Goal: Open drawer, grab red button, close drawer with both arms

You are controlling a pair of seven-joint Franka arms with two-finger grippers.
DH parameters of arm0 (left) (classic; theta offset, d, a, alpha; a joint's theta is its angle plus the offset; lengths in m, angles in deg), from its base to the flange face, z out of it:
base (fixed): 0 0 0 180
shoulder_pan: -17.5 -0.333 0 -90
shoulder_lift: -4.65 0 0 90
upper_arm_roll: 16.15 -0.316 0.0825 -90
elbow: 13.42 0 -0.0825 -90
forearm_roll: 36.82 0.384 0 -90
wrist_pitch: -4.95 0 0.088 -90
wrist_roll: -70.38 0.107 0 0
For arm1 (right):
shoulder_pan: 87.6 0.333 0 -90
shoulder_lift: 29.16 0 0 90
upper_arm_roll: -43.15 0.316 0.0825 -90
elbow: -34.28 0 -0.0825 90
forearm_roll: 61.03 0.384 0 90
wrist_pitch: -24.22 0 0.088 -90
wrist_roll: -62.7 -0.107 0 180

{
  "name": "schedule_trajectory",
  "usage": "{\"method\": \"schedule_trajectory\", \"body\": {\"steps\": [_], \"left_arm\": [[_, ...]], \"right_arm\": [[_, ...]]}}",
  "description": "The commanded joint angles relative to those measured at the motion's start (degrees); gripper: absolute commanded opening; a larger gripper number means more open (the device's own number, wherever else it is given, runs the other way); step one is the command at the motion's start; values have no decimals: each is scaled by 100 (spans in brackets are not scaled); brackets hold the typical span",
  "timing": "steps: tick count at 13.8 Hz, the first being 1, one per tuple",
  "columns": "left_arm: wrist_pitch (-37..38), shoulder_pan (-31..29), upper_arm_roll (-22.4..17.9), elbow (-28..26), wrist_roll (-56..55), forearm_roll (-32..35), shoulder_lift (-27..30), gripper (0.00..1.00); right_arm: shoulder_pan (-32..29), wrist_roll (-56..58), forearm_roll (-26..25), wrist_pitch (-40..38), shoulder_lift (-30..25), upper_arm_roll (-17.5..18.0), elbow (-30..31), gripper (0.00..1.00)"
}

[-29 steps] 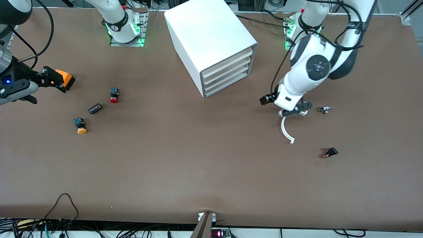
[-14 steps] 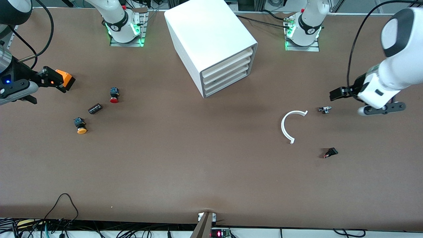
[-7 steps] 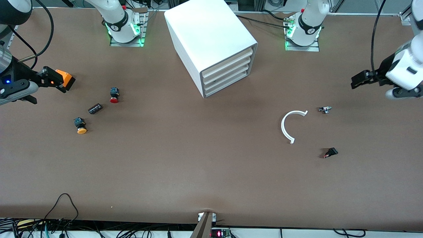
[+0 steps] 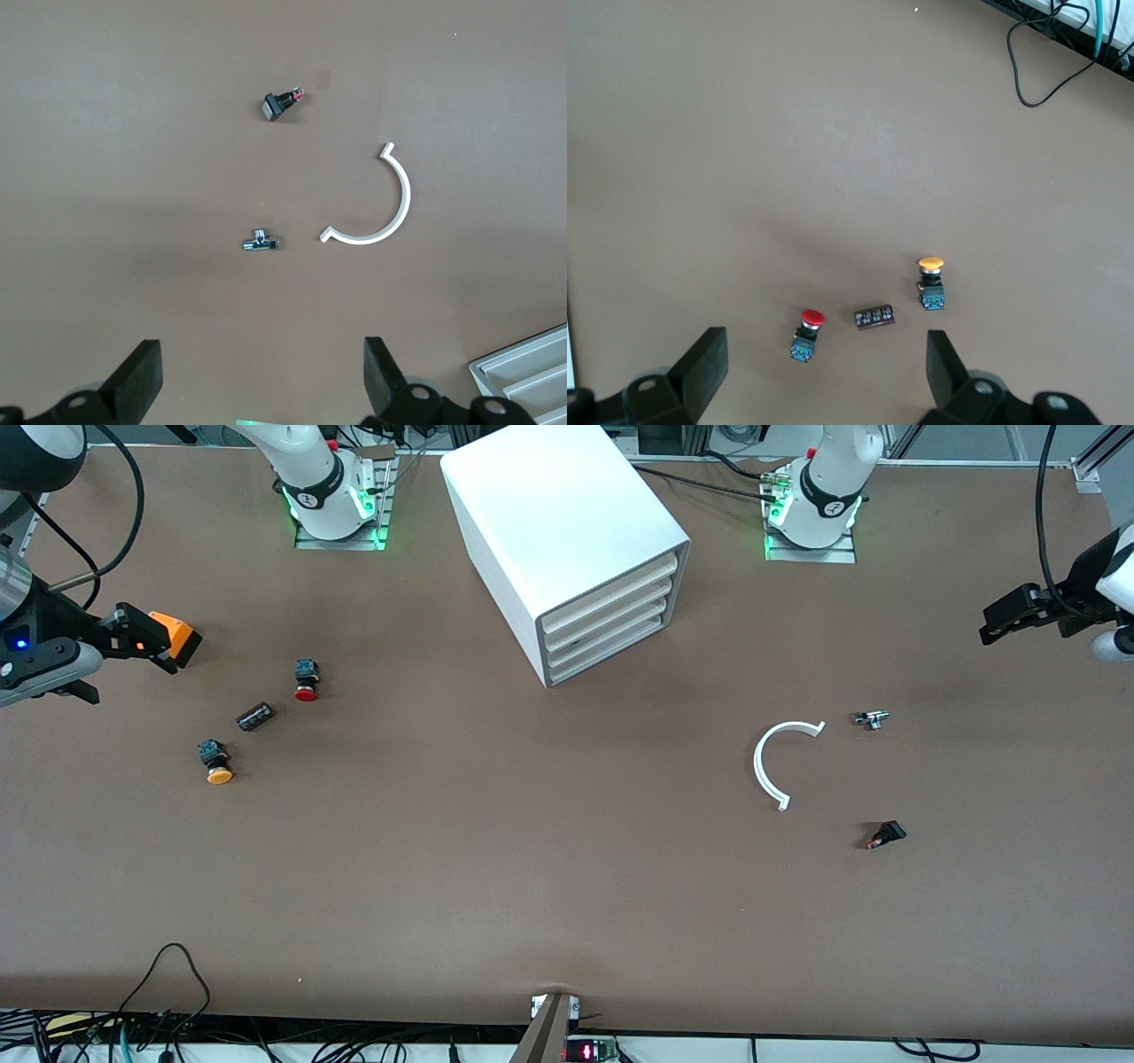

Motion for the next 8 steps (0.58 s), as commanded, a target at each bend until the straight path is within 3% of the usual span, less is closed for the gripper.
{"method": "schedule_trajectory", "body": {"steps": [1,8], "left_arm": [[52,-25,2,118,198,120,47,100],[-9,-8,2,136,215,49,56,100]], "right_arm": [[-52,38,28,-72,67,26,-153,99],[-43,29,28,-64,67,26,-153,99]]}}
